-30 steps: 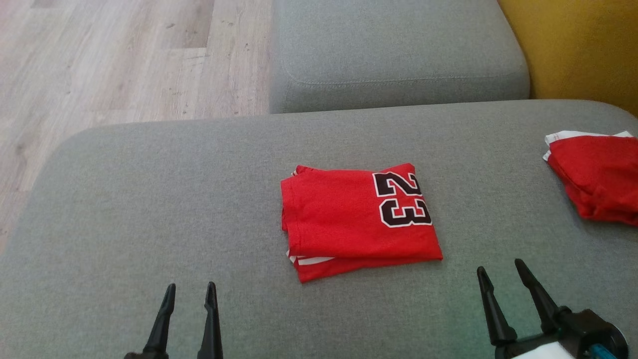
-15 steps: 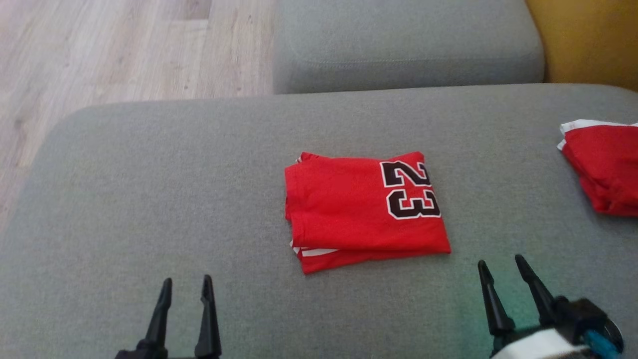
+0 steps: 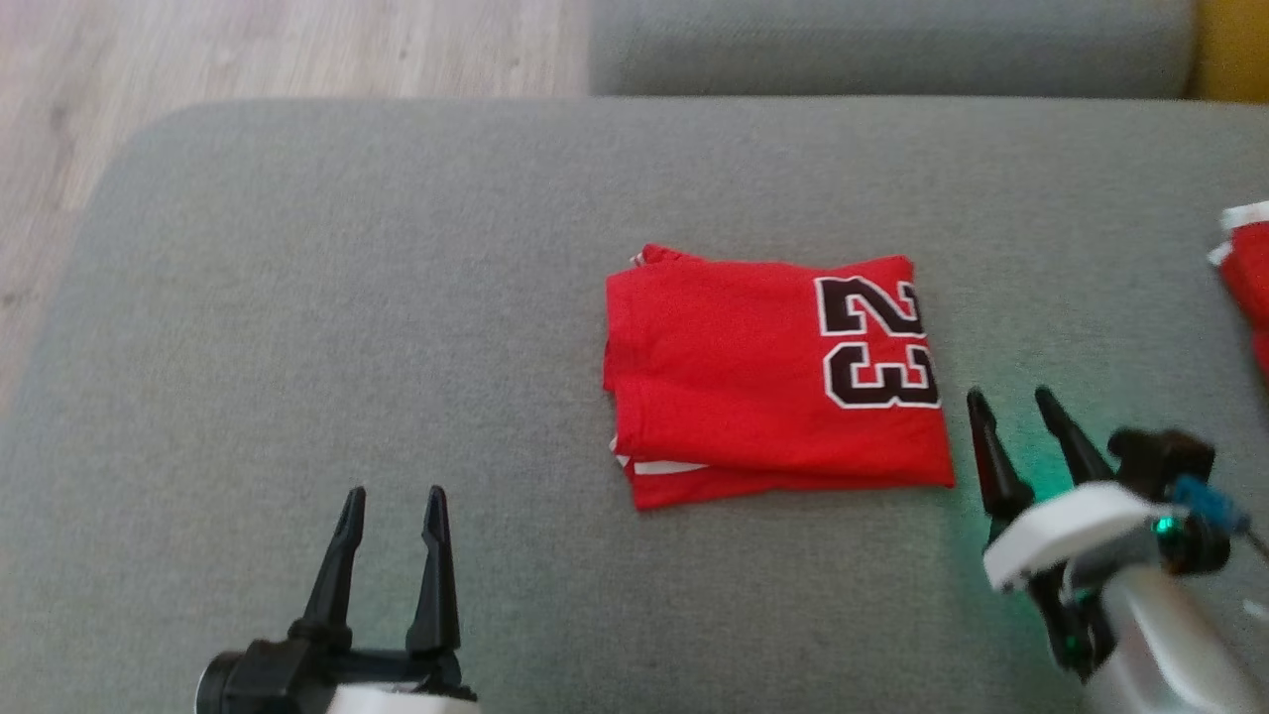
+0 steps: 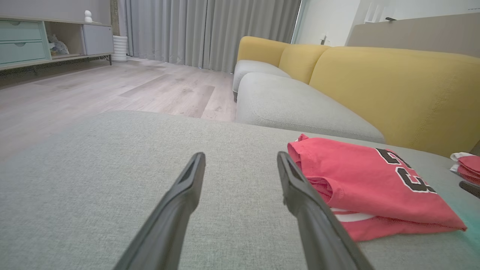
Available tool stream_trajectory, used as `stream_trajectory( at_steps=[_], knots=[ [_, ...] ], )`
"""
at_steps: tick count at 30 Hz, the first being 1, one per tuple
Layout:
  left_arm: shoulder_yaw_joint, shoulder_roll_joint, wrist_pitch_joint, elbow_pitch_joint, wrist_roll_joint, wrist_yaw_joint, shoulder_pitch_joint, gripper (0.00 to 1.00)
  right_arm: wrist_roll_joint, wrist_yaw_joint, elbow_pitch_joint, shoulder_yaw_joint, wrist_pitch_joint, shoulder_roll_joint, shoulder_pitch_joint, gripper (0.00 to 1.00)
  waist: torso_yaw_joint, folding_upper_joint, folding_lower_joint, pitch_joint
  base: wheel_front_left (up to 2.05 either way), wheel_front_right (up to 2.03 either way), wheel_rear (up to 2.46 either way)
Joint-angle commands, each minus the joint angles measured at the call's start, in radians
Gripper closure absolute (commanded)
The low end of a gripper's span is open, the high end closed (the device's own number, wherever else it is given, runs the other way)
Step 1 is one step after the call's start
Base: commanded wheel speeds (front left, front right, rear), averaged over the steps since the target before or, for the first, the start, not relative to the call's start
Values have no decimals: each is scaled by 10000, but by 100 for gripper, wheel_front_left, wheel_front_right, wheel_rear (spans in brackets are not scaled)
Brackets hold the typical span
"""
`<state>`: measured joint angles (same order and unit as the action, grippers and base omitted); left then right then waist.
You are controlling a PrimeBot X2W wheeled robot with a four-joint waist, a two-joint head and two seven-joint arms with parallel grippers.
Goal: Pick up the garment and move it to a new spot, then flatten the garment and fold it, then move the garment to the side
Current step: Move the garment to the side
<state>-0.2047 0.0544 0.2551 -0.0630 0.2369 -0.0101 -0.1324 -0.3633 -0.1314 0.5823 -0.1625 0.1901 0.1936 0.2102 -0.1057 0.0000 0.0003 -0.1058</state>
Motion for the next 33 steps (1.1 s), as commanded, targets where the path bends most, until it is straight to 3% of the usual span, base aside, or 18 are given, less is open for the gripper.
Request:
stream_trajectory(
  at_steps=[1,8,9,11,12,20,28,33],
  knots=[
    [199,-41,67,345,-41,-23,416,0,-342,7,-25,-326,-113,210,548,0,-223,0,-3,-314,0,0,0],
    [-55,-41,67,334,40,87,711,0,-1806,7,1088,-1336,-1178,415,1727,0,-448,0,-3,-734,0,0,0],
    [-74,-41,67,328,52,109,740,0,-1989,7,1166,-1500,-1274,422,1816,24,-449,0,-3,-761,0,0,0],
    [-123,-41,67,297,86,144,795,0,-2390,7,1296,-1768,-1395,426,1955,90,-447,0,-3,-802,0,0,0],
    [-150,-41,67,276,102,159,822,0,-2565,7,1347,-1903,-1441,451,2005,100,-440,0,-3,-815,0,0,0],
    [-113,-41,67,309,152,248,938,0,-3143,7,1246,-2501,-1138,1157,2357,100,-12,0,-3,-961,0,0,0],
    [85,-41,67,461,52,130,1156,0,-3068,7,271,-2526,-1220,2838,3032,100,1113,0,-3,-1588,0,0,0],
    [173,-41,67,465,-120,-93,1578,0,-2641,7,-634,-1773,-1589,3987,3572,100,1837,0,-3,-2246,0,0,0]
  ],
)
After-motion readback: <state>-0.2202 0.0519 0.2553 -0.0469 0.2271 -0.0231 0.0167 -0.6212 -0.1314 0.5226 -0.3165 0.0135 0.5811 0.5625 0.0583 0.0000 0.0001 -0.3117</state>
